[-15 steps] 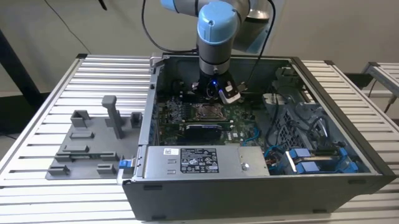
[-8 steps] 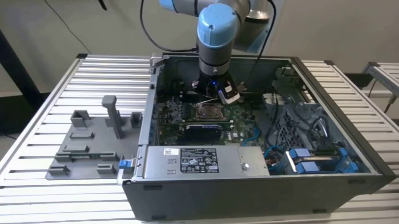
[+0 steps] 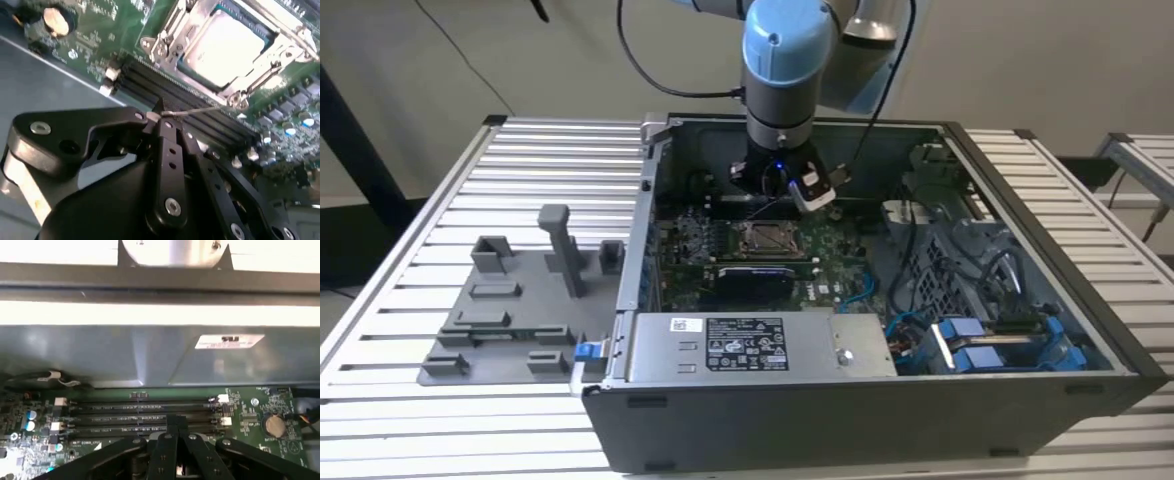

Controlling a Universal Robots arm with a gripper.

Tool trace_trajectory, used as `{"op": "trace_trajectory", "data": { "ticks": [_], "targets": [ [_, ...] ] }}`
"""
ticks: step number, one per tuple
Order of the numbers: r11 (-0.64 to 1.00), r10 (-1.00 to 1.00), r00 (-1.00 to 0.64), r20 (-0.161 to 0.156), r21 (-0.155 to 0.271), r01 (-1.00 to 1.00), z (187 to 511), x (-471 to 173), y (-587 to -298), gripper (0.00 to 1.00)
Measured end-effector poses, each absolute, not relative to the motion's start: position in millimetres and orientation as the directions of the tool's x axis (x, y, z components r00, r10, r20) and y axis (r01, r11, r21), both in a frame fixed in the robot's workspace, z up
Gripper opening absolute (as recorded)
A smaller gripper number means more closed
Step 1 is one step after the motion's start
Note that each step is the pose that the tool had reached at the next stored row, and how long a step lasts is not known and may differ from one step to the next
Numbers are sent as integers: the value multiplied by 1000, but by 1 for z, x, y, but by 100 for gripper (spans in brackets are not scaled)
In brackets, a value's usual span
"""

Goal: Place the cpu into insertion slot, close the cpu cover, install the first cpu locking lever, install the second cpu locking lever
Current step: 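Install the first cpu locking lever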

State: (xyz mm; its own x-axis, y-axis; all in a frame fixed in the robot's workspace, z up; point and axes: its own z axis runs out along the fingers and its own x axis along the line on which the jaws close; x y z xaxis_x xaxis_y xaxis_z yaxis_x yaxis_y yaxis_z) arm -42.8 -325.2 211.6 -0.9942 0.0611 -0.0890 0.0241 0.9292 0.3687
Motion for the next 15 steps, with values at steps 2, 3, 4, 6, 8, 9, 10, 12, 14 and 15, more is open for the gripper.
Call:
{"op": "trace_trajectory", "data": {
  "ticks": [2,3,4,6,8,9,10,12,14,15],
  "targets": [
    [929,61,-994,-89,368,24,216,-46,-323,11],
    [929,61,-994,-89,368,24,218,-48,-323,11],
    [929,61,-994,-89,369,24,220,-50,-322,11],
    [929,61,-994,-89,369,24,223,-57,-322,11],
    [930,61,-994,-89,366,24,224,-70,-322,11],
    [931,61,-994,-89,365,24,224,-75,-322,11],
    [931,61,-994,-89,365,24,224,-79,-322,11],
    [931,61,-994,-89,365,24,224,-86,-324,11],
    [931,61,-994,-89,365,24,224,-88,-329,11],
    [931,61,-994,-89,365,24,223,-88,-332,11]
  ]
}}
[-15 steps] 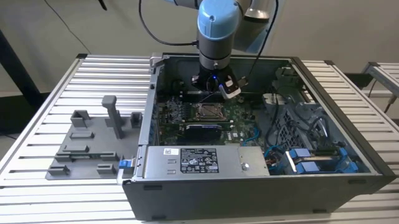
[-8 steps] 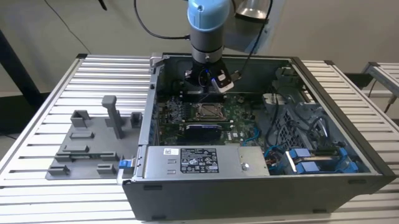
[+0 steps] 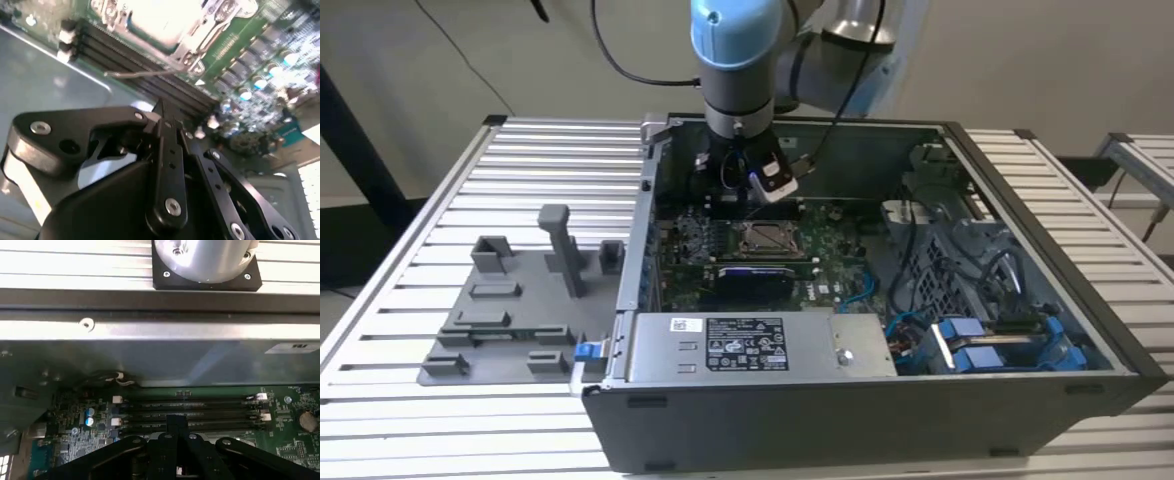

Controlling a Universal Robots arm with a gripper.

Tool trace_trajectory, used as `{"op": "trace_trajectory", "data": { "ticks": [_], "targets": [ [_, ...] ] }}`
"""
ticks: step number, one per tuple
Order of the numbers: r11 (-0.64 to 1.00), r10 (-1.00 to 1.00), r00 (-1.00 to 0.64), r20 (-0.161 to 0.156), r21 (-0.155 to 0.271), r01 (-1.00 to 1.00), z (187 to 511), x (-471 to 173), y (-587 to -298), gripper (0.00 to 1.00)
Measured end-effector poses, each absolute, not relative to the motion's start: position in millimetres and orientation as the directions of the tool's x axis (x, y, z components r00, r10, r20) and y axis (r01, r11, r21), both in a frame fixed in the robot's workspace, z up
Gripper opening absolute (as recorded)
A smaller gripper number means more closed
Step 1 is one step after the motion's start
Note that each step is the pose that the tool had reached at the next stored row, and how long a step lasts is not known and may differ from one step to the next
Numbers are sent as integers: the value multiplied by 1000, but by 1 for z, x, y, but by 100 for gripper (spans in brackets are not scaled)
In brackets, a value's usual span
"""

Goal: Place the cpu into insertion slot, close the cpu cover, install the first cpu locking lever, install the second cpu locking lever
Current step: 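Install the first cpu locking lever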

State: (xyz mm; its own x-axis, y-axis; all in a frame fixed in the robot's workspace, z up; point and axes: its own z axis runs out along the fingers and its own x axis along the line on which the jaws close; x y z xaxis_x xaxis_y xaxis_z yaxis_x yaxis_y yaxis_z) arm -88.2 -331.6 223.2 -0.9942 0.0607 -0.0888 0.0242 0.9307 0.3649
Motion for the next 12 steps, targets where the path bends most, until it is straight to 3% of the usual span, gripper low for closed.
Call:
{"op": "trace_trajectory", "data": {
  "ticks": [12],
  "targets": [
    [931,52,-994,-94,365,14,211,-88,-338,11]
  ]
}}
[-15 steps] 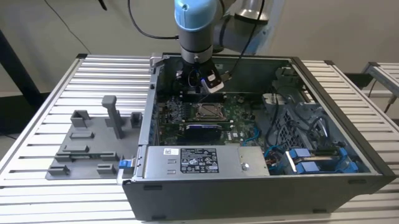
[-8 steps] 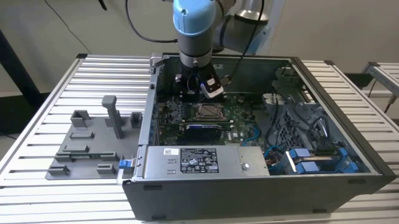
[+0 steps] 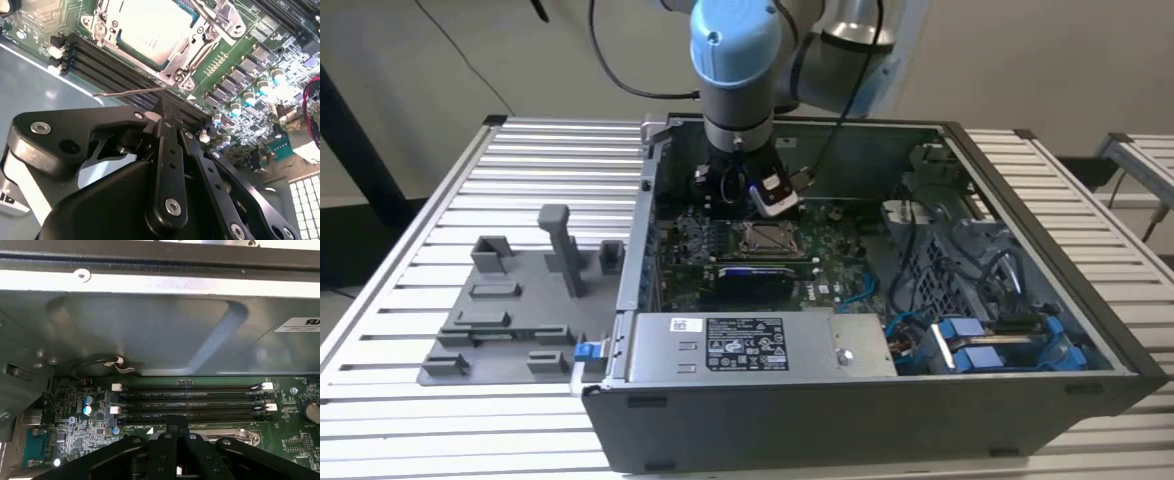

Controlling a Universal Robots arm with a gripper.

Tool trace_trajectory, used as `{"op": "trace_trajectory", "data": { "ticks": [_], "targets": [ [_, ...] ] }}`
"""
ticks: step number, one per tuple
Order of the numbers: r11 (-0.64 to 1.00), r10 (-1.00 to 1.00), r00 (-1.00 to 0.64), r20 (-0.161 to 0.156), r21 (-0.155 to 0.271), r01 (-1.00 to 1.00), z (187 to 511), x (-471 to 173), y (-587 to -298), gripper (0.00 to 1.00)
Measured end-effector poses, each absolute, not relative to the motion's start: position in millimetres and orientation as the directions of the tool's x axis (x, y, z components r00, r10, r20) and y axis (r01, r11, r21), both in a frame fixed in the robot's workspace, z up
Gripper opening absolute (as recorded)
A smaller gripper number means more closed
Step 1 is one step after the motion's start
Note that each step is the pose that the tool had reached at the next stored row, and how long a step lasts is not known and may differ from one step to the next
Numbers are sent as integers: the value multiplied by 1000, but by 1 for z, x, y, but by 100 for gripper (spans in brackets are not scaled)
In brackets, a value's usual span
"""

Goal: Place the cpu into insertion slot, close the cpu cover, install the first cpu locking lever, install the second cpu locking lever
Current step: 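Install the first cpu locking lever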

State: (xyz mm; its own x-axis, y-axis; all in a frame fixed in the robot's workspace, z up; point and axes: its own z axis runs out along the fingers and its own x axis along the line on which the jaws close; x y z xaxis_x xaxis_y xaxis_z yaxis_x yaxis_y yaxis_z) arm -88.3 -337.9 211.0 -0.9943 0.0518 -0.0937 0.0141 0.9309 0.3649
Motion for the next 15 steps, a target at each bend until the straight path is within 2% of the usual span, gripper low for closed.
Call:
{"op": "trace_trajectory", "data": {
  "ticks": [15],
  "targets": [
    [931,48,-993,-111,365,4,203,-88,-338,11]
  ]
}}
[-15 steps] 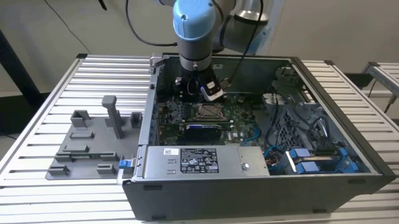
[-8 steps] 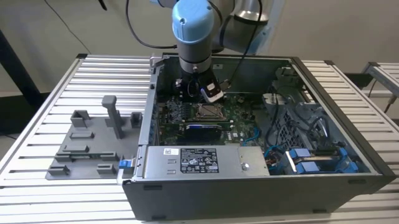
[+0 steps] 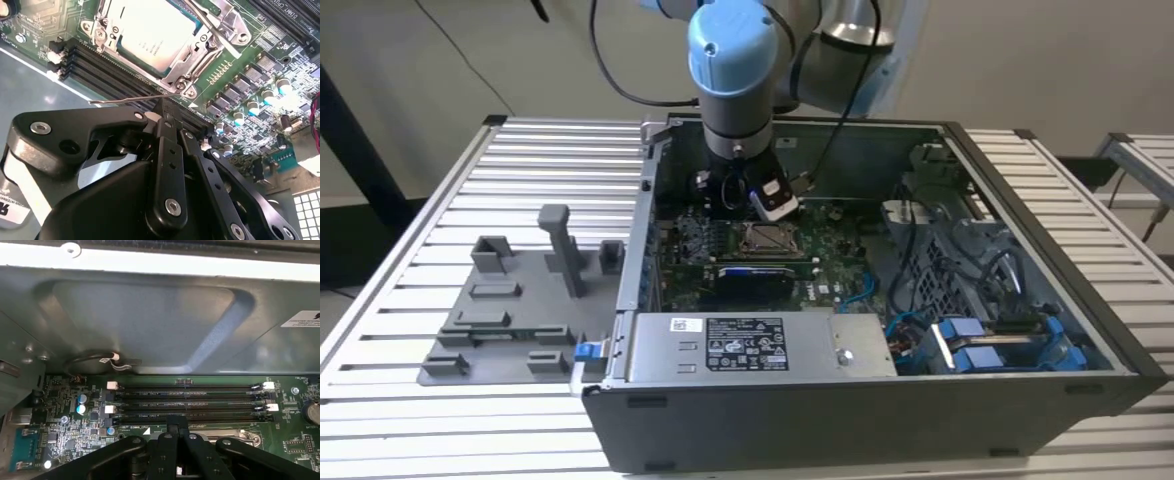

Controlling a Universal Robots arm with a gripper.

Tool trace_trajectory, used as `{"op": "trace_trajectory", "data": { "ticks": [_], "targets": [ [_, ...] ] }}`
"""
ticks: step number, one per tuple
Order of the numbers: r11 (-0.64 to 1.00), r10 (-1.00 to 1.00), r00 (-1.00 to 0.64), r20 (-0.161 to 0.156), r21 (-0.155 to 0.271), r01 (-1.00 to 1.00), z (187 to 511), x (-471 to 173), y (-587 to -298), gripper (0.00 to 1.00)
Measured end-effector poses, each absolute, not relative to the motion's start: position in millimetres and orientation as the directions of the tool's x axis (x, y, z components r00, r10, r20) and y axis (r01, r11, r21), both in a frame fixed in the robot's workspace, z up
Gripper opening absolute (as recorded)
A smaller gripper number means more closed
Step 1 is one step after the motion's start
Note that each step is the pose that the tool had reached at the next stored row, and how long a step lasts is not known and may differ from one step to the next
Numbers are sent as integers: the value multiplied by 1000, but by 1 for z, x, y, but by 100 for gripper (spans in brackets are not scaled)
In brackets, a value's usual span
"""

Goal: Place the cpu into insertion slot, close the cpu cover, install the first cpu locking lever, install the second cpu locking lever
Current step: 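Install the first cpu locking lever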

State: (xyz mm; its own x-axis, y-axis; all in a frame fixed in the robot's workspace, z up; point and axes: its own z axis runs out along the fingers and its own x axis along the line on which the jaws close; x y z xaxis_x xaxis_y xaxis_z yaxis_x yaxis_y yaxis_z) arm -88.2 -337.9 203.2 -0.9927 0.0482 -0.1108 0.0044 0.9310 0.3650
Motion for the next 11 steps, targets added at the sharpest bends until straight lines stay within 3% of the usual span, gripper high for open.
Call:
{"op": "trace_trajectory", "data": {
  "ticks": [11],
  "targets": [
    [931,48,-993,-111,365,4,200,-83,-338,11]
  ]
}}
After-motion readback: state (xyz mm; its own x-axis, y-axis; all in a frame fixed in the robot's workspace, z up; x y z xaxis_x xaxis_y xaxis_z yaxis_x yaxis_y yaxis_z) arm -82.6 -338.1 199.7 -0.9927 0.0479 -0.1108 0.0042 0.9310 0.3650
